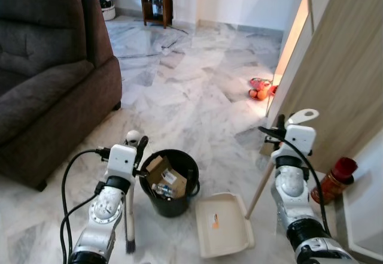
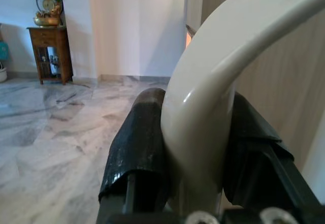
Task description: Sweep floor
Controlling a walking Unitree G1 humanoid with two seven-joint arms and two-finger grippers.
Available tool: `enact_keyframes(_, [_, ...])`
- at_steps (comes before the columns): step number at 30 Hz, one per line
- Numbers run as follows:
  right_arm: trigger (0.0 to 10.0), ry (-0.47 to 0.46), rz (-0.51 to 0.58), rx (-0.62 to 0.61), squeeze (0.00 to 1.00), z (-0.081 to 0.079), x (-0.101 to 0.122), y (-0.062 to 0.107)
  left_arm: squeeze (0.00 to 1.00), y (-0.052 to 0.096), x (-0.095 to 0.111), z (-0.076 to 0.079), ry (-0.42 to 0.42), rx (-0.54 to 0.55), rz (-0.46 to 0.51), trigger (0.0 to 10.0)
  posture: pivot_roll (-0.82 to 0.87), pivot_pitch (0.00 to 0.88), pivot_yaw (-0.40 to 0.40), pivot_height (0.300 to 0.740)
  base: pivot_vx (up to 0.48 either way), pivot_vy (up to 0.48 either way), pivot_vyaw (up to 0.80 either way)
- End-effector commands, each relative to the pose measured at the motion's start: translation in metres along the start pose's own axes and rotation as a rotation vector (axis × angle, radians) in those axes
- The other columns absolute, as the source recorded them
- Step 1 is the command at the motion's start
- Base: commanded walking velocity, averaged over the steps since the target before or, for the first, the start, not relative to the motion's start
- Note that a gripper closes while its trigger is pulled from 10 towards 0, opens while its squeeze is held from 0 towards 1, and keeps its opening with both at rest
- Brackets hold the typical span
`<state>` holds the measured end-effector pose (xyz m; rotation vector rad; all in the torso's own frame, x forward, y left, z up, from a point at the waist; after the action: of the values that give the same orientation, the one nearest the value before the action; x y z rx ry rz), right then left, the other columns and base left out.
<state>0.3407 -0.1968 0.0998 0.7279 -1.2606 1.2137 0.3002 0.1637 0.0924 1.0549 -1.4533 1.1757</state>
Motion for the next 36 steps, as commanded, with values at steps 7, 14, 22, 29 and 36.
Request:
enact_keyframes(7, [10.0,-0.007,0.041,-0.003,0.00,0.000,0.008,-0.004,0.00,-0.006,0.010,-0.001,-0.017,-0.011,0.041,10.0,0.05,0.000,-0.037,0.740,-0.319,0.000,0.00])
enact_keyframes(14, [10.0,-0.013,0.046,0.015,0.00,-0.004,0.008,-0.003,0.00,-0.006,0.009,0.000,-0.015,-0.018,0.037,10.0,0.04,0.000,-0.032,0.740,-0.320,0.000,0.00])
enact_keyframes(22, [10.0,-0.017,0.051,0.024,0.00,-0.005,0.007,0.000,0.00,-0.008,0.007,0.002,-0.022,-0.027,0.032,10.0,0.03,0.000,-0.030,0.740,-0.190,0.000,0.00])
enact_keyframes(29, [10.0,-0.019,0.054,0.012,0.00,0.003,0.006,0.001,0.00,-0.011,0.004,0.006,-0.019,-0.041,0.022,10.0,0.01,0.000,-0.031,0.740,0.000,0.000,0.00])
enact_keyframes(36, [10.0,-0.012,0.041,-0.003,0.00,0.011,0.003,-0.001,0.00,-0.015,0.005,0.009,-0.011,-0.047,0.027,10.0,0.01,0.000,-0.037,0.740,0.000,0.000,-0.39])
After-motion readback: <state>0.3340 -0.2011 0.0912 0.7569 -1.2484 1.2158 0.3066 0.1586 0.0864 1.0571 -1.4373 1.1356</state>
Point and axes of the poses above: a point about 5 cm out from each wrist's last joint towards the gripper, its own y axis pointing back from the gripper into the wrist, its own x axis along the axis of the wrist's last joint, z = x × y, the point moved 1 cm from there along -y, pointing out of the wrist towards the gripper, and after that the axes turned 9 degrees about y, right-handed, at the moved point
